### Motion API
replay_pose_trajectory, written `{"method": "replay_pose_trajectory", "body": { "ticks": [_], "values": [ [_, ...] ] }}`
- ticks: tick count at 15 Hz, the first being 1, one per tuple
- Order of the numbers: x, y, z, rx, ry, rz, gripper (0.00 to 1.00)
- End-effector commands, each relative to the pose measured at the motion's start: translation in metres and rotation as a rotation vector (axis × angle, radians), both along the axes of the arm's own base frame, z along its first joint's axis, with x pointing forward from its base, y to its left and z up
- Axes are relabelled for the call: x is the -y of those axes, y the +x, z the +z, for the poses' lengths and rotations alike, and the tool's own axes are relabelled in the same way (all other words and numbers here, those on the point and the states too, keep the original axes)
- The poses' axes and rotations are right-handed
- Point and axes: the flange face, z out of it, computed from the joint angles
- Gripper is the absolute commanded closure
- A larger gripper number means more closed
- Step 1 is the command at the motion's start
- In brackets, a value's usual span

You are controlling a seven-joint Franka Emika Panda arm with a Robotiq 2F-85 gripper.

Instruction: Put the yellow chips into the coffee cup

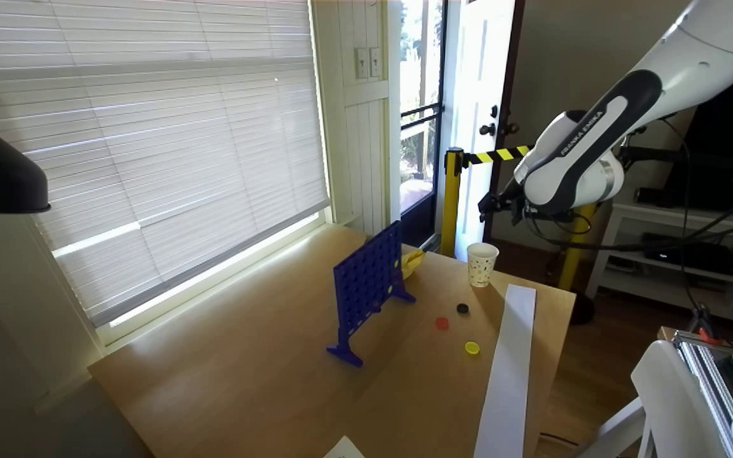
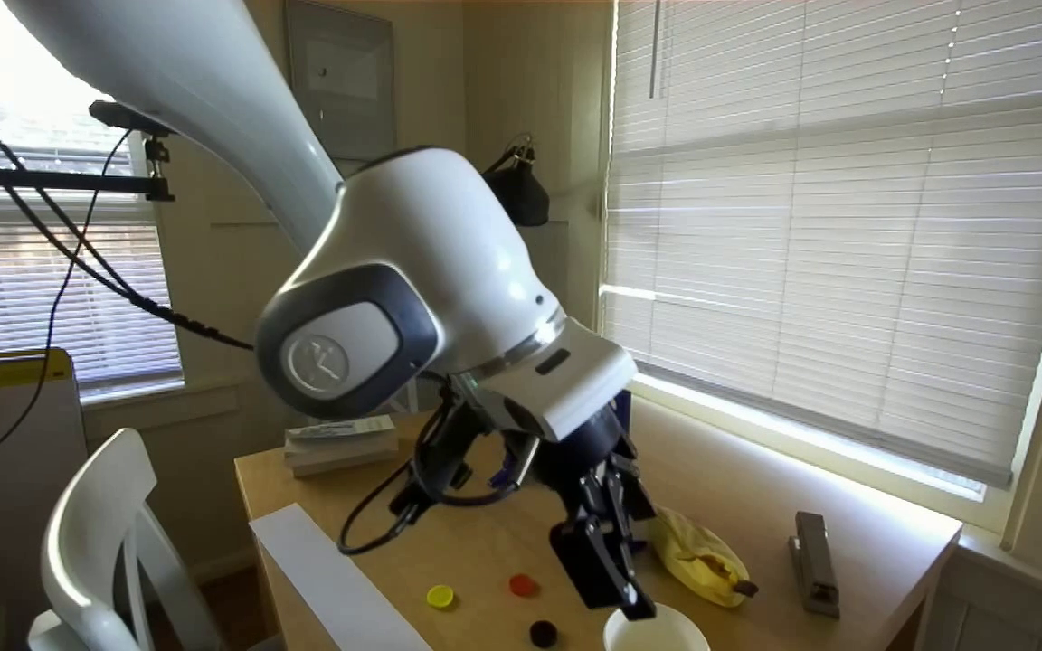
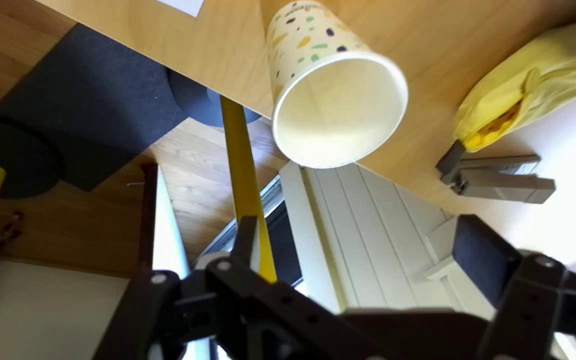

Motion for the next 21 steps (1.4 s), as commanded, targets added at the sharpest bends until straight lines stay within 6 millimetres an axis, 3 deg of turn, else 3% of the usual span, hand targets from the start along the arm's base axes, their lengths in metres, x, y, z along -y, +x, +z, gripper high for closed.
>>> {"method": "replay_pose_trajectory", "body": {
  "ticks": [1,4,8,12,16,21],
  "values": [
    [-0.054,-0.033,0.031,-0.020,0.022,0.200,0.00],
    [-0.095,-0.033,0.041,-0.070,0.056,0.348,0.00],
    [-0.154,-0.021,0.037,-0.172,0.136,0.542,0.00],
    [-0.191,-0.003,0.011,-0.315,0.234,0.715,0.00],
    [-0.190,0.004,-0.038,-0.494,0.295,0.777,0.00],
    [-0.171,0.028,-0.101,-0.557,0.086,0.714,0.00]
  ]
}}
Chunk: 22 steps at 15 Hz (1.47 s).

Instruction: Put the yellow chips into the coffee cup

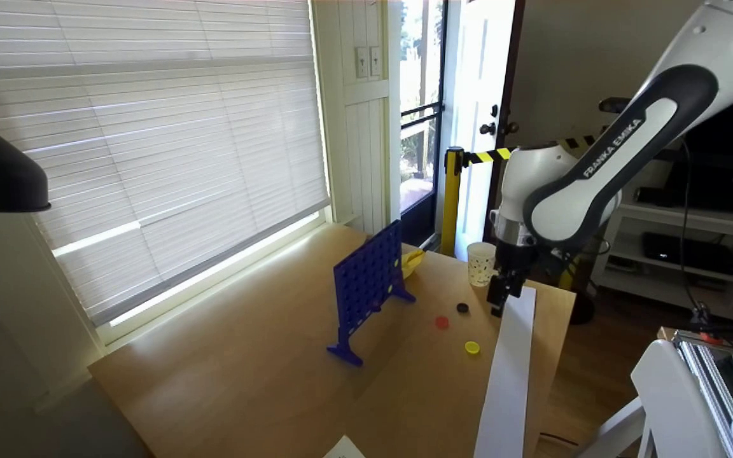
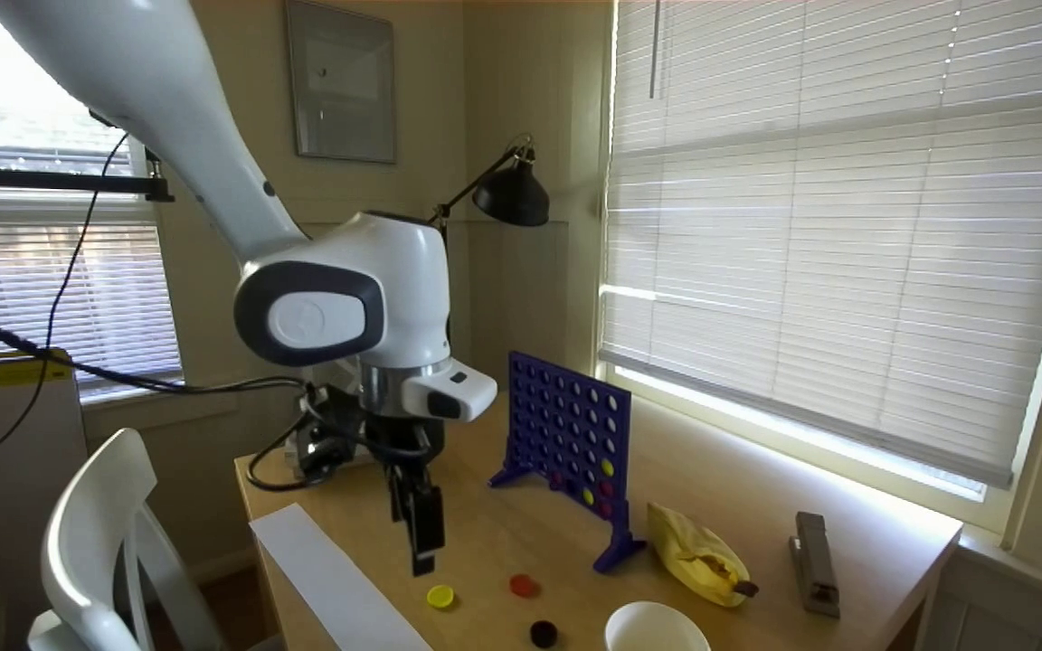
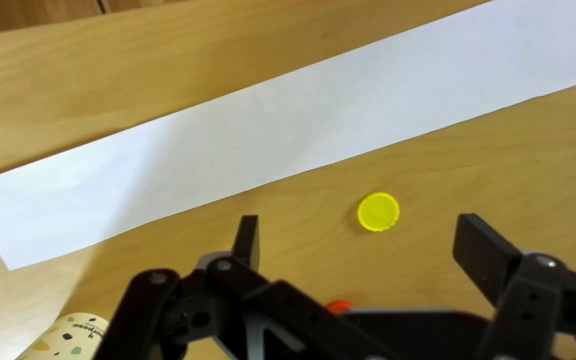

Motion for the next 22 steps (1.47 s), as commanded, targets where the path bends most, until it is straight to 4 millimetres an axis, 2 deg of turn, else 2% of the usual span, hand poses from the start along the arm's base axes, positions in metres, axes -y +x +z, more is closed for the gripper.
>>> {"method": "replay_pose_trajectory", "body": {
  "ticks": [1,2,3,5,8,10,14,16,18,22],
  "values": [
    [0.015,0.029,-0.046,0.044,-0.161,-0.036,0.00],
    [0.021,0.035,-0.049,0.074,-0.194,-0.077,0.00],
    [0.012,0.018,-0.033,0.045,-0.127,-0.041,0.00],
    [0.021,0.026,-0.048,0.060,-0.169,-0.069,0.00],
    [0.022,0.033,-0.050,0.064,-0.179,-0.073,0.00],
    [0.003,0.034,-0.052,0.092,-0.125,0.009,0.00],
    [-0.034,0.049,-0.065,0.109,-0.075,0.130,0.00],
    [-0.046,0.050,-0.070,0.095,-0.047,0.175,0.00],
    [-0.052,0.049,-0.077,0.085,-0.014,0.204,0.00],
    [-0.045,0.047,-0.090,0.076,0.023,0.227,0.00]
  ]
}}
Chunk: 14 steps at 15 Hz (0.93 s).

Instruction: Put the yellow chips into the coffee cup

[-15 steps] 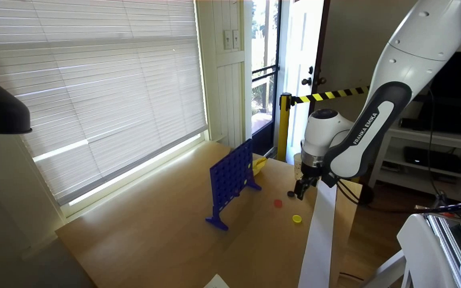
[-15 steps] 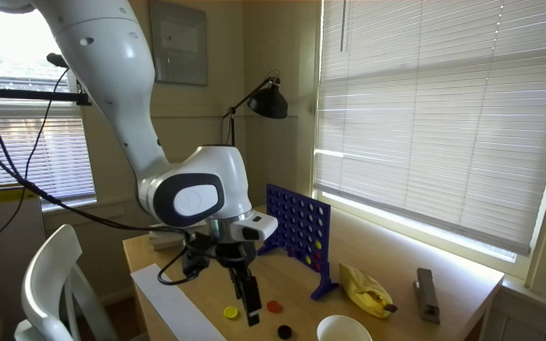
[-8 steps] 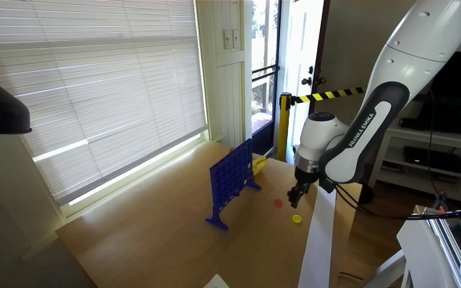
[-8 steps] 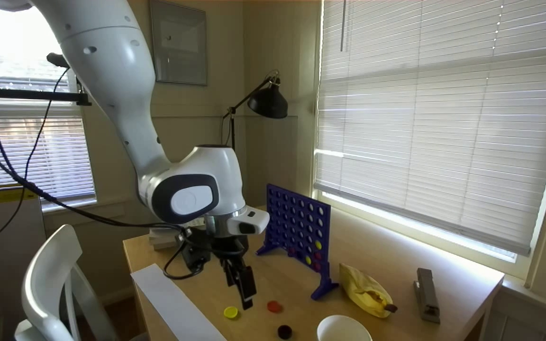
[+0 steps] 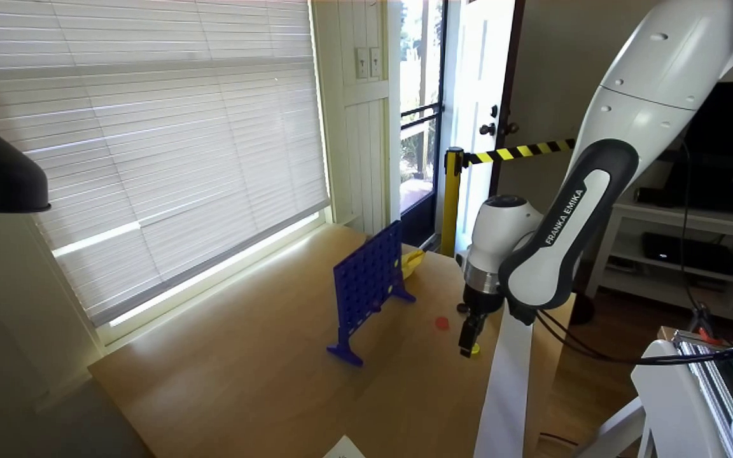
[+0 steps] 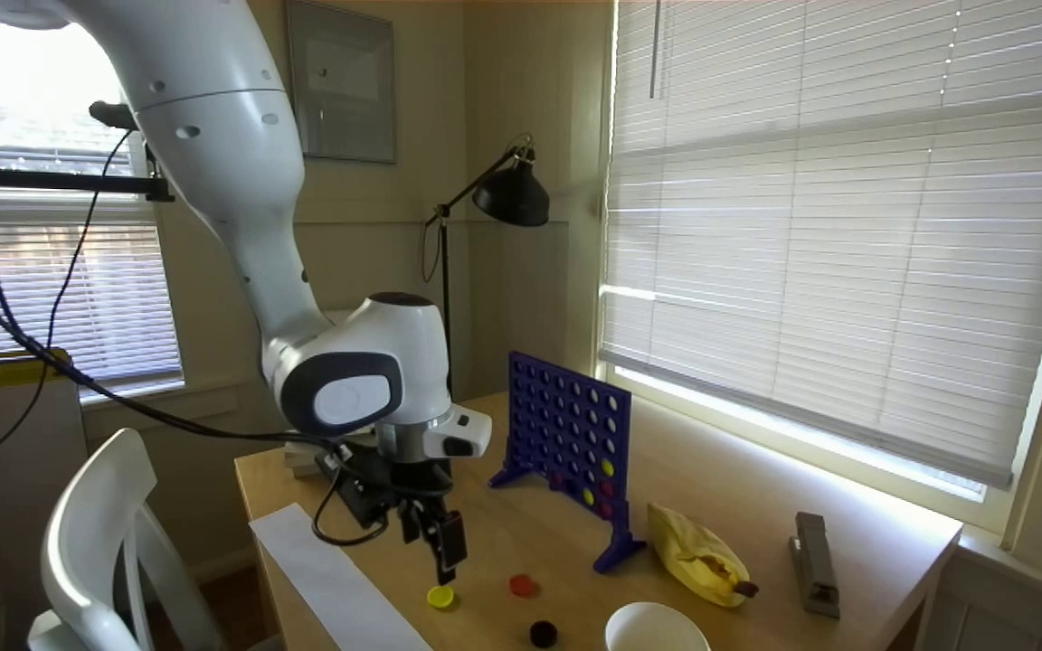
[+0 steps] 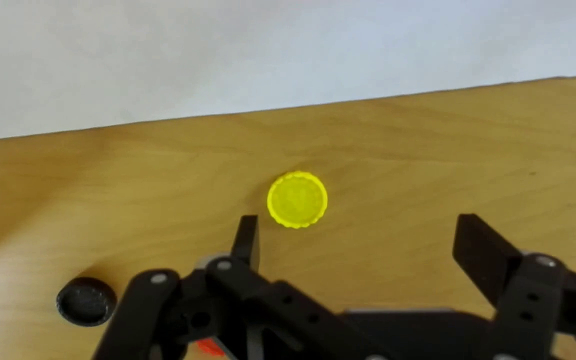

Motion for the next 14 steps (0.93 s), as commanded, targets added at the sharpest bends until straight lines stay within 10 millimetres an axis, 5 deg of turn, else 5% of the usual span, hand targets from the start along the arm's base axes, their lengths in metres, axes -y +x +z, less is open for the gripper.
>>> {"method": "replay_pose_trajectory", "body": {
  "ticks": [1,10,14],
  "values": [
    [0.013,0.004,-0.013,-0.007,0.034,0.017,0.00],
    [0.026,0.006,-0.031,-0.027,0.031,0.031,0.03],
    [0.027,0.009,-0.036,-0.030,0.030,0.031,0.16]
  ]
}}
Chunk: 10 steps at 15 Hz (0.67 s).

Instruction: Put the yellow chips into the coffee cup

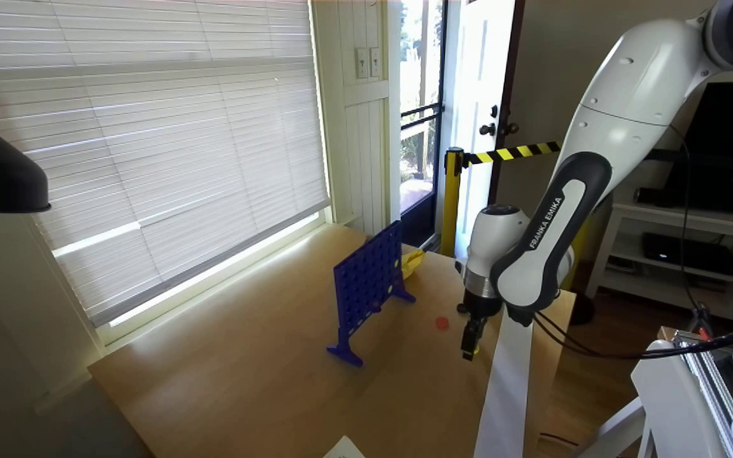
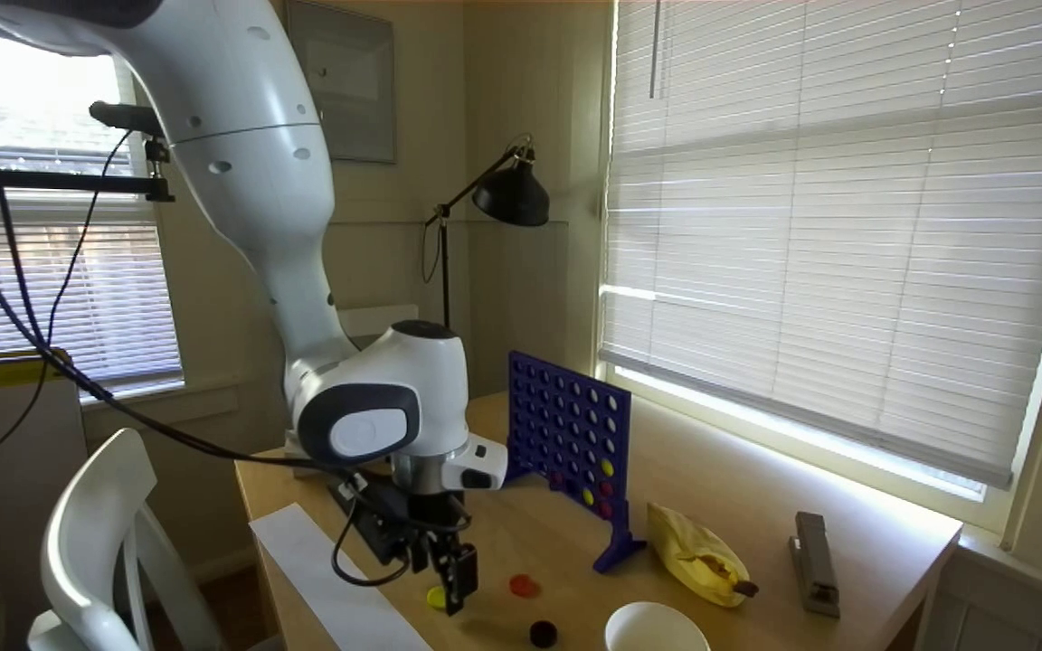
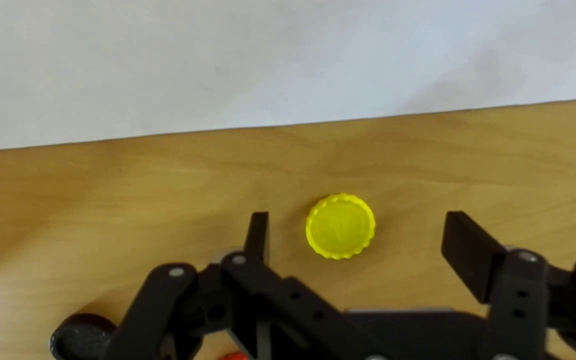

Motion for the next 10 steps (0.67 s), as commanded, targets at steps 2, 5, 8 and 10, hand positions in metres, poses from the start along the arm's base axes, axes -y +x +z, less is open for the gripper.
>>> {"method": "replay_pose_trajectory", "body": {
  "ticks": [2,5,8,10],
  "values": [
    [0.0037,0.0057,-0.0067,0.001,0.003,0.001,0.18],
    [0.0046,0.0050,-0.0053,0.002,-0.001,0.001,0.29],
    [0.0044,0.0046,-0.0035,0.005,-0.004,0.003,0.46],
    [0.0037,0.0043,-0.0025,0.006,-0.007,0.006,0.56]
  ]
}}
